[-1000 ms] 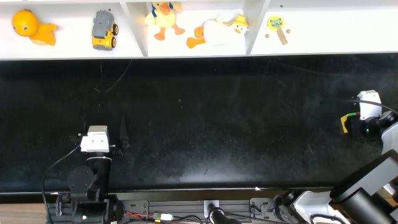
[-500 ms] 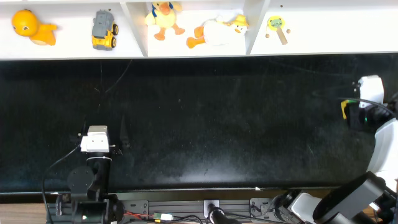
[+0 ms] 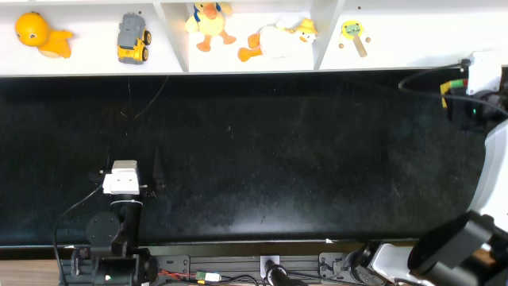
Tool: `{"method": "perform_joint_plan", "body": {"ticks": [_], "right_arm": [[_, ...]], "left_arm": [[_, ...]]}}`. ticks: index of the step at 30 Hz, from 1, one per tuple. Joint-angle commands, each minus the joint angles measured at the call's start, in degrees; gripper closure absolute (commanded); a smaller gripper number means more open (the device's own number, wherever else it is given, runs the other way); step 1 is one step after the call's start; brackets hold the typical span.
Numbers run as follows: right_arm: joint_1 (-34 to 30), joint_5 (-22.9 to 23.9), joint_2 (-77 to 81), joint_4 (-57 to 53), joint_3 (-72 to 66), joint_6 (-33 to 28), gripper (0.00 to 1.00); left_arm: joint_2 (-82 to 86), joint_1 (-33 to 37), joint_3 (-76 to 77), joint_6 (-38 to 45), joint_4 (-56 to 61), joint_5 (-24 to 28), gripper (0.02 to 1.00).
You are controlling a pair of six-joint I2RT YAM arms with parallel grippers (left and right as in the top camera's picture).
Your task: Store Toys
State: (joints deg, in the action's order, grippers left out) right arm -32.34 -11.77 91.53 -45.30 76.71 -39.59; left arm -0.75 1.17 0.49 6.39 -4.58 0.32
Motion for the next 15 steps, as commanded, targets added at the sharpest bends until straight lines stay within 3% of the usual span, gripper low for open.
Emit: {"method": "perform_joint_plan", "body": {"ticks": [1, 15], "right_arm": [[1.60, -0.85, 4.44, 0.28, 5.20, 2.95, 0.755], [5.73, -0.83, 15.34, 4.37, 14.86, 8.28, 0.741]], "left_arm": [[0.63, 0.33, -0.04, 0.87, -0.28, -0.46, 0.020], [0.63, 0.33, -0.04, 0.87, -0.28, -0.46, 0.020]]}}
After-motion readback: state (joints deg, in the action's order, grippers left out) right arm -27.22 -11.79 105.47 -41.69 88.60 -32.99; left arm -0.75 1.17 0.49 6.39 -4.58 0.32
